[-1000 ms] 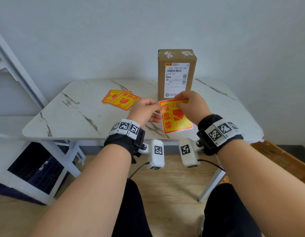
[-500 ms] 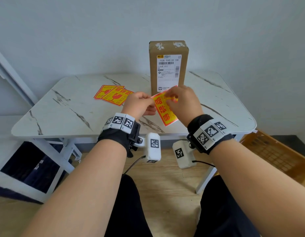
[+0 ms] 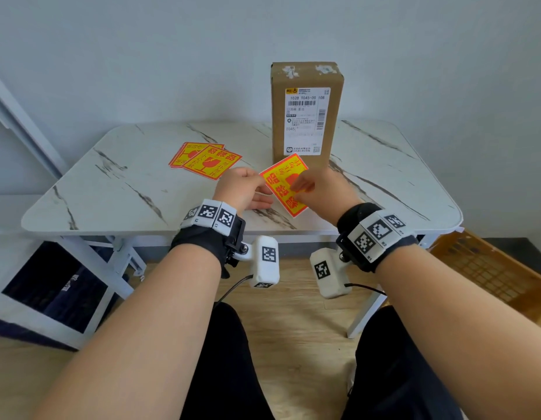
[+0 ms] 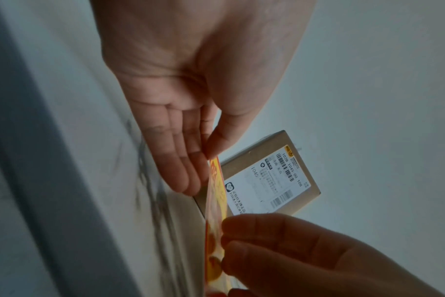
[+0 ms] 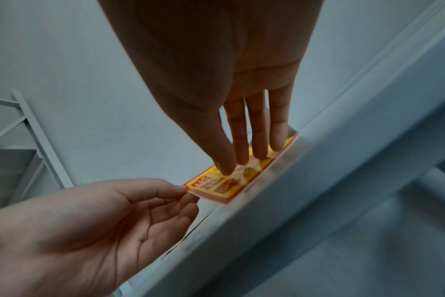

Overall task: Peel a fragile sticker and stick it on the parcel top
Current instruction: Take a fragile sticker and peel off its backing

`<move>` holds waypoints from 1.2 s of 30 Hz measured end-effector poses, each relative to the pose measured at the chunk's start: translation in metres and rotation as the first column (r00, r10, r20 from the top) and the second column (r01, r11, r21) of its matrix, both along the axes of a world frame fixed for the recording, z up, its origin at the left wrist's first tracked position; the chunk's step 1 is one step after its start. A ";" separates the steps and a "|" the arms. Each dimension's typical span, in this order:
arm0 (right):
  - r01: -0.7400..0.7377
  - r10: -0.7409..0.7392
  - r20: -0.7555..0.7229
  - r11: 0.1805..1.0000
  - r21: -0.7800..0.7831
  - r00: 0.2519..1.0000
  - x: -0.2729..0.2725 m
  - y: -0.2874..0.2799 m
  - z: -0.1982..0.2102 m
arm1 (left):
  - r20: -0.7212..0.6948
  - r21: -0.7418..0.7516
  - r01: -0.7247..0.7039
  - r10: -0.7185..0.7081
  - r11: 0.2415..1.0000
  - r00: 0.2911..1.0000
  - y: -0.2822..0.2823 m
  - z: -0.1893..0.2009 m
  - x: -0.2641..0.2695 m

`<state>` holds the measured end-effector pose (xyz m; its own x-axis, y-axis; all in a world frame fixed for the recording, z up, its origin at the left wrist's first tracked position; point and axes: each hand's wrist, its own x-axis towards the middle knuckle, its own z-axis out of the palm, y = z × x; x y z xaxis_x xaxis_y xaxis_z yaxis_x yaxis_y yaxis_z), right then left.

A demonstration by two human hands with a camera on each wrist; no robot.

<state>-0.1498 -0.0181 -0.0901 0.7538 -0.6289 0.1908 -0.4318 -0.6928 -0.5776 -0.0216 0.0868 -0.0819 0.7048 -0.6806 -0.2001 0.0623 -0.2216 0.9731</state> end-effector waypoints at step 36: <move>0.080 -0.041 0.200 0.979 -0.186 0.979 0.007 0.010 -0.020 | -0.110 0.065 0.131 -0.123 0.989 0.986 0.011 -0.006 0.003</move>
